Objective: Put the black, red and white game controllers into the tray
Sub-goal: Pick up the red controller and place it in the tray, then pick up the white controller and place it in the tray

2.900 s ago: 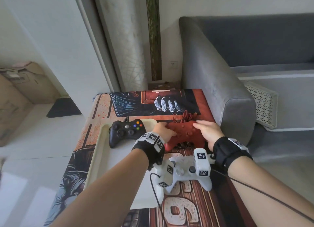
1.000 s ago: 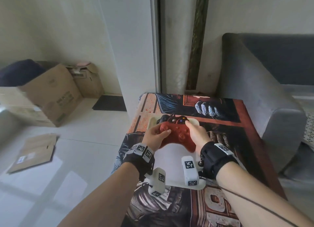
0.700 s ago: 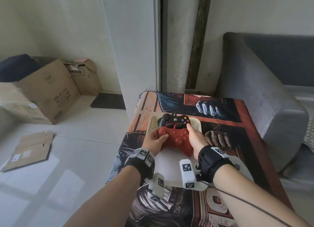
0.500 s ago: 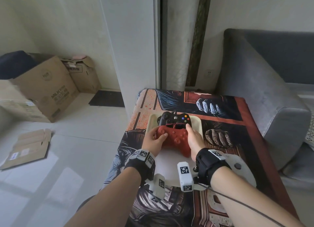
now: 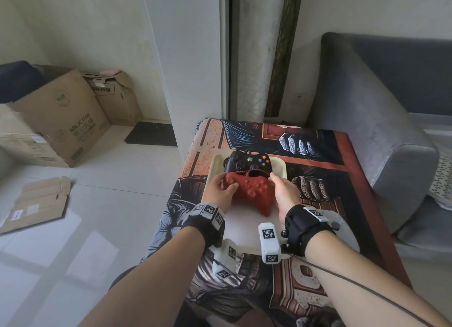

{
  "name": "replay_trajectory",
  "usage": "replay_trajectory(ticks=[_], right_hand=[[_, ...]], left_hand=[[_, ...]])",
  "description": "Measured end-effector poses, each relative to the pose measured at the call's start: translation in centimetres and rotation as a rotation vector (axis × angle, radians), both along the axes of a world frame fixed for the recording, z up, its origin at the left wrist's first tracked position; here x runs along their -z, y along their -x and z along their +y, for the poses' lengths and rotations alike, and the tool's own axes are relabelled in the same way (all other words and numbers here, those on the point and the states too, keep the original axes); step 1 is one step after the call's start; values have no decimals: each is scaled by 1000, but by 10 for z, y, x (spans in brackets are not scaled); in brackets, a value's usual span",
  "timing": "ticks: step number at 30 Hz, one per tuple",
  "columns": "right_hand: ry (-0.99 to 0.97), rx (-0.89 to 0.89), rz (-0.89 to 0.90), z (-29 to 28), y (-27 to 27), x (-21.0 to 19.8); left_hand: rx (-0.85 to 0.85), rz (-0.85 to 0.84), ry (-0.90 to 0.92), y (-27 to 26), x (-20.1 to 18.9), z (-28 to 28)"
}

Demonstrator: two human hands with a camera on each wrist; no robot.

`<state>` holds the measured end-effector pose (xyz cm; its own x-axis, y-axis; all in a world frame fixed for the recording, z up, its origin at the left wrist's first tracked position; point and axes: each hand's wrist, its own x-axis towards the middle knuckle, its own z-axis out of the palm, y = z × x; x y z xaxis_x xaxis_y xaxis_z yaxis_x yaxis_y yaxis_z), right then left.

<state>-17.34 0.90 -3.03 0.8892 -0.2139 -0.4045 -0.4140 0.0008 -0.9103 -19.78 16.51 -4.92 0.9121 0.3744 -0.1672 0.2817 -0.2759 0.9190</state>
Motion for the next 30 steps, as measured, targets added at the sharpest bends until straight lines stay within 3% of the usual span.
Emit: replay_trajectory(ticks=[6,11,20,30], right_hand=[[-84,-64,-14,-23,-22,35],[-108,-74,-23,-20,3,-18],[-65,-11,-61,-67,14,-30],[103,94,-100,-149,38,-24]], left_hand=[[-82,17,120,6,-15,-6],[-104,35,100,7,-35,-10],[-193,-60,-13,15,-65,-41],[81,26,79,35,-62,-116]])
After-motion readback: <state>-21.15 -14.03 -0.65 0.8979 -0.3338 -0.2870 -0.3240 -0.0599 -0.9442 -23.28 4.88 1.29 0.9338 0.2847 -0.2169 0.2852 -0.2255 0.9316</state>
